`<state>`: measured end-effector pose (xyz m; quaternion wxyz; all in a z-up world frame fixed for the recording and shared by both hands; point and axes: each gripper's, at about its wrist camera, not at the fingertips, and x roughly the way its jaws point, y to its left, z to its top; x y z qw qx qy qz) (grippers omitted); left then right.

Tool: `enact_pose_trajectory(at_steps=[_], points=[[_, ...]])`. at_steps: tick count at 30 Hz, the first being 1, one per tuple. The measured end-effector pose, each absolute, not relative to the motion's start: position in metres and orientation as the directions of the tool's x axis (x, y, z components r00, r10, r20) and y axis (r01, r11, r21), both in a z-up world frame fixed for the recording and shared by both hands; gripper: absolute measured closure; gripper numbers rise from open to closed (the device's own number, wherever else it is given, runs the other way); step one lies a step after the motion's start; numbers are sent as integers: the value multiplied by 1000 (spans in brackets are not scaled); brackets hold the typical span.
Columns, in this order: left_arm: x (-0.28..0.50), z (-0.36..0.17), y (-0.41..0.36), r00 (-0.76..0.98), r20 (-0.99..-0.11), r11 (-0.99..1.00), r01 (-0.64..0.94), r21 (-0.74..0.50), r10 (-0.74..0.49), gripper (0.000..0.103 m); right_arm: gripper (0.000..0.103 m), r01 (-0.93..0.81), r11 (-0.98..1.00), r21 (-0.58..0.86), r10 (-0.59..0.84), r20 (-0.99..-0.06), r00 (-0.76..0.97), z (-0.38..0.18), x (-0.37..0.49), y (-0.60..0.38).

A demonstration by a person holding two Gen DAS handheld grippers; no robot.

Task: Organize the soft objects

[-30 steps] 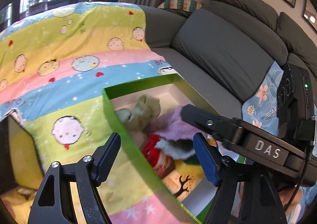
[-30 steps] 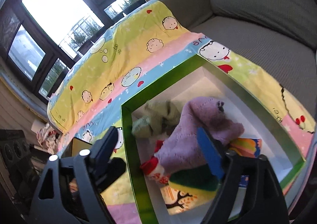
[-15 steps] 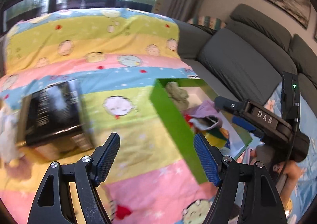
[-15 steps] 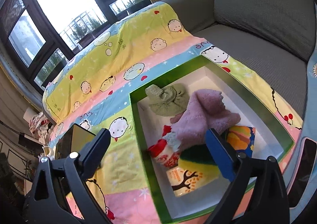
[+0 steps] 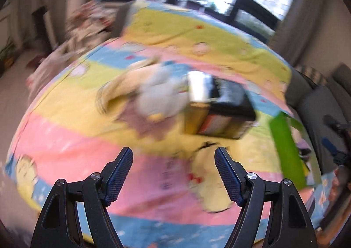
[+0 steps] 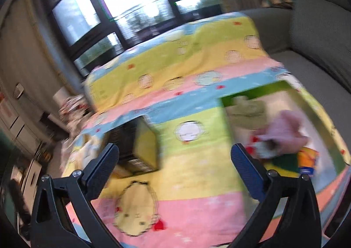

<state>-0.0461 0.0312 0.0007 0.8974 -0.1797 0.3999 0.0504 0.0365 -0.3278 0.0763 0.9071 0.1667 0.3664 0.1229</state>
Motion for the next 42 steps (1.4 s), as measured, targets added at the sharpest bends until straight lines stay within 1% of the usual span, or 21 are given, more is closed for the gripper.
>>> enact_pose_trajectory(at_steps=[2, 6, 10, 12, 13, 14, 15, 16, 17, 18, 20, 23, 25, 28, 29, 31, 32, 37, 40, 42], points=[[-54, -10, 55, 668, -743, 908, -286, -307, -41, 26, 1, -175, 906, 385, 395, -621, 677, 79, 38, -296], [-64, -18, 84, 671, -741, 869, -386, -309, 35, 26, 1, -277, 892, 356, 448, -633, 631, 78, 42, -231], [-72, -19, 104, 692, -722, 835, -397, -380, 1, 26, 4, -347, 873, 343, 486, -670, 561, 71, 60, -160], [-73, -20, 110, 691, -723, 828, -403, -390, -5, 26, 17, -391, 855, 341, 510, -695, 508, 67, 74, -128], [-74, -21, 113, 688, -726, 824, -410, -392, -3, 26, 19, -413, 841, 350, 527, -704, 476, 65, 81, -109], [-75, -22, 116, 688, -726, 819, -416, -395, 0, 26, 26, -426, 829, 363, 542, -710, 450, 63, 88, -94], [-75, -22, 119, 689, -724, 814, -422, -399, 3, 26, 35, -434, 822, 370, 549, -717, 429, 61, 96, -80], [-74, -23, 122, 689, -724, 812, -425, -401, 3, 26, 40, -436, 822, 367, 545, -731, 411, 59, 104, -64], [-75, -23, 125, 690, -723, 807, -429, -405, 4, 26, 48, -439, 828, 349, 527, -753, 395, 55, 111, -48], [-75, -22, 128, 692, -722, 804, -431, -410, 3, 26, 53, -440, 838, 322, 498, -779, 380, 50, 120, -32], [-76, -22, 134, 695, -719, 796, -433, -424, -5, 26, 54, -429, 862, 272, 441, -819, 367, 41, 131, -14], [-77, -23, 140, 699, -715, 781, -441, -442, -10, 26, 54, -390, 892, 228, 375, -854, 361, 31, 150, -1], [-77, -23, 142, 698, -716, 782, -442, -440, -9, 26, 54, -371, 903, 216, 351, -869, 350, 23, 160, 1], [-76, -23, 143, 698, -716, 778, -439, -449, -20, 26, 59, -351, 910, 219, 337, -884, 324, 10, 170, 3], [-75, -24, 144, 698, -716, 775, -439, -454, -24, 26, 64, -353, 908, 225, 342, -884, 318, 7, 171, 5], [-75, -24, 144, 697, -716, 771, -440, -460, -30, 26, 81, -359, 910, 209, 329, -890, 316, 0, 171, 7], [-74, -24, 145, 697, -716, 770, -440, -462, -32, 26, 94, -365, 909, 203, 329, -886, 328, 0, 169, 8], [-74, -23, 143, 696, -717, 770, -437, -464, -37, 26, 98, -378, 880, 287, 418, -846, 332, 8, 158, -5], [-74, -25, 144, 692, -721, 767, -444, -463, -35, 26, 98, -384, 845, 372, 501, -801, 328, 23, 146, -18], [-75, -25, 145, 694, -719, 763, -443, -471, -41, 26, 98, -397, 830, 392, 530, -775, 344, 36, 135, -24]])
